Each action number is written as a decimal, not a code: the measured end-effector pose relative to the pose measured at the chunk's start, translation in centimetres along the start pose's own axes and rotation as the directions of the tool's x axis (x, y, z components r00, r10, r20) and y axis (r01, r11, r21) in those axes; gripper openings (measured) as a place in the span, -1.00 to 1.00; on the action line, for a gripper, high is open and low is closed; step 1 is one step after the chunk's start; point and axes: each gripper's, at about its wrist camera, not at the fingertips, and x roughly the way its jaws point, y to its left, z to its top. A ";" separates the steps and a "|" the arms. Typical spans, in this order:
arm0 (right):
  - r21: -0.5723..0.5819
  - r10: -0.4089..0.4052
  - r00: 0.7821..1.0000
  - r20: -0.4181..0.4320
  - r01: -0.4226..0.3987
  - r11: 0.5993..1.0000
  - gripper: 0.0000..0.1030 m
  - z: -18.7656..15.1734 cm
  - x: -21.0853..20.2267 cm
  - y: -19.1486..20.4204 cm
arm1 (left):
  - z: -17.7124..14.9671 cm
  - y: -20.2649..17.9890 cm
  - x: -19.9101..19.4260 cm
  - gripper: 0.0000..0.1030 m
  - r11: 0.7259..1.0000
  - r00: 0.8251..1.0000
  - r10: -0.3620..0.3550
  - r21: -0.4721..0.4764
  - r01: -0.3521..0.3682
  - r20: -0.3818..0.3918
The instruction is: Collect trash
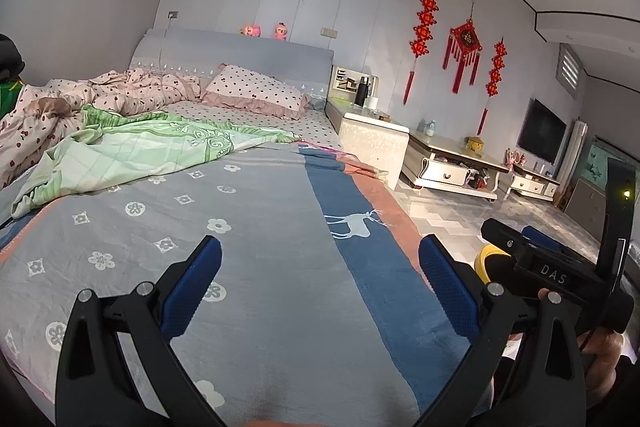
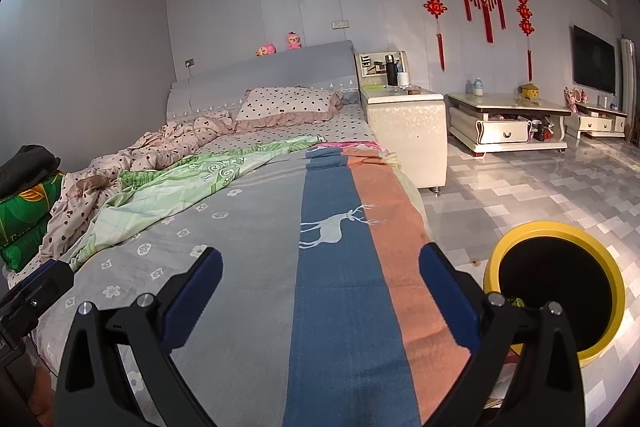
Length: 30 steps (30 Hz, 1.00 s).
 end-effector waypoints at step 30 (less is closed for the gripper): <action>0.018 -0.013 1.000 -0.023 0.013 1.000 0.84 -0.9 0.0 -0.3 | 0.3 -0.7 -1.8 0.84 1.000 0.999 0.006 0.021 -0.007 0.032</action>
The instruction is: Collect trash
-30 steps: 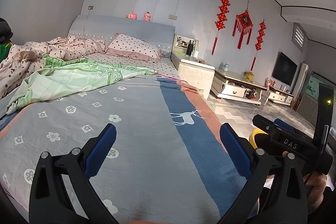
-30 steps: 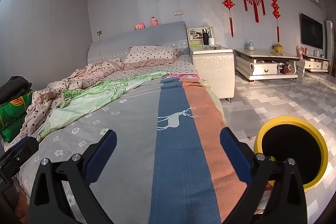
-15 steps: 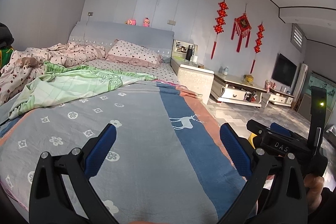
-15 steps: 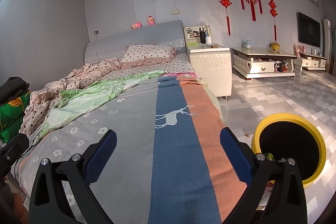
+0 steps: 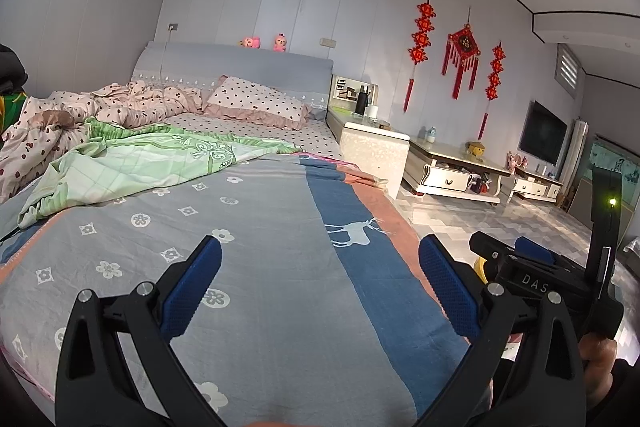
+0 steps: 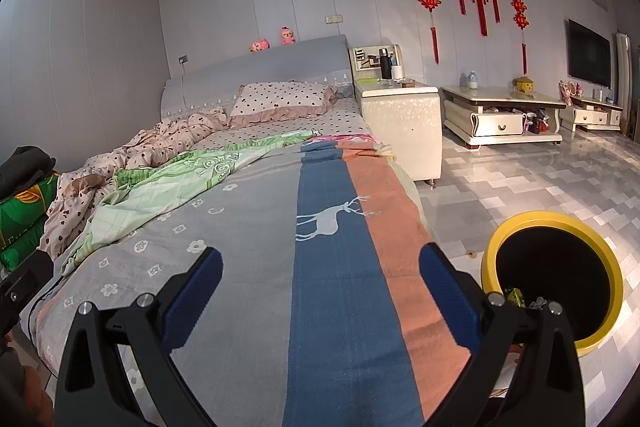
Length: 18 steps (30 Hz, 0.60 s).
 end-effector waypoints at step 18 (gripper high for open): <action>0.012 -0.004 1.000 -0.023 0.004 1.000 0.84 -0.2 0.6 -0.2 | -0.3 0.2 0.4 0.84 1.000 1.000 0.002 -0.004 -0.002 -0.006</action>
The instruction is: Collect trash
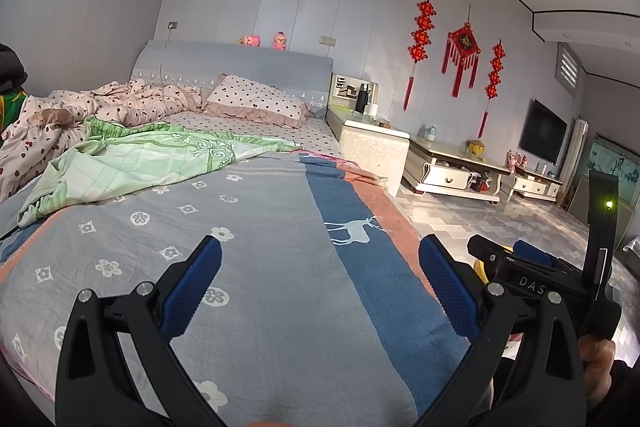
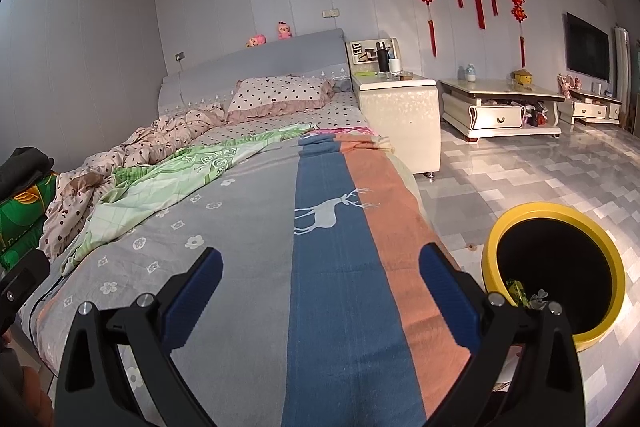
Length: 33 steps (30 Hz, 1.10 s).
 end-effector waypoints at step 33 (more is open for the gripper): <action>0.012 -0.002 1.000 -0.025 0.002 1.000 0.84 -0.6 0.7 -0.1 | -0.5 0.1 0.5 0.84 1.000 1.000 -0.002 -0.003 0.002 -0.010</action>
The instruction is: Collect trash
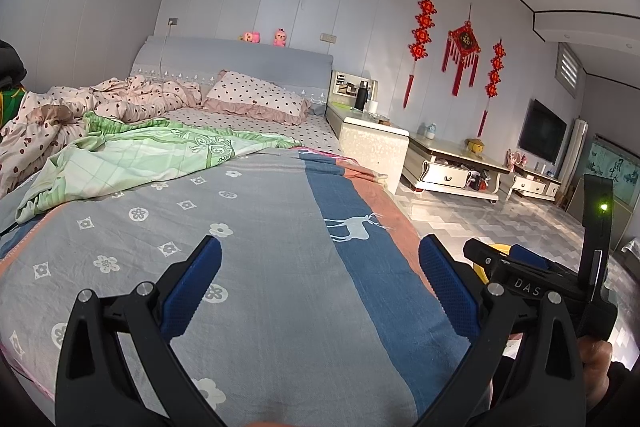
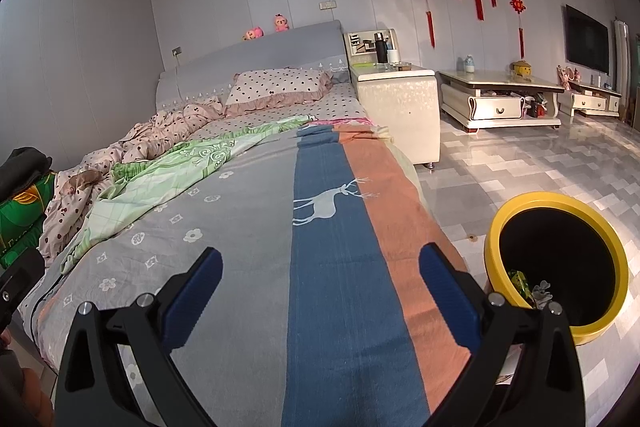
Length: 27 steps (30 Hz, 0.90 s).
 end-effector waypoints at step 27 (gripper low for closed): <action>0.005 0.002 1.000 -0.013 -0.002 1.000 0.84 -0.3 0.1 -0.1 | 0.1 0.1 0.1 0.84 1.000 1.000 -0.004 -0.001 0.004 0.002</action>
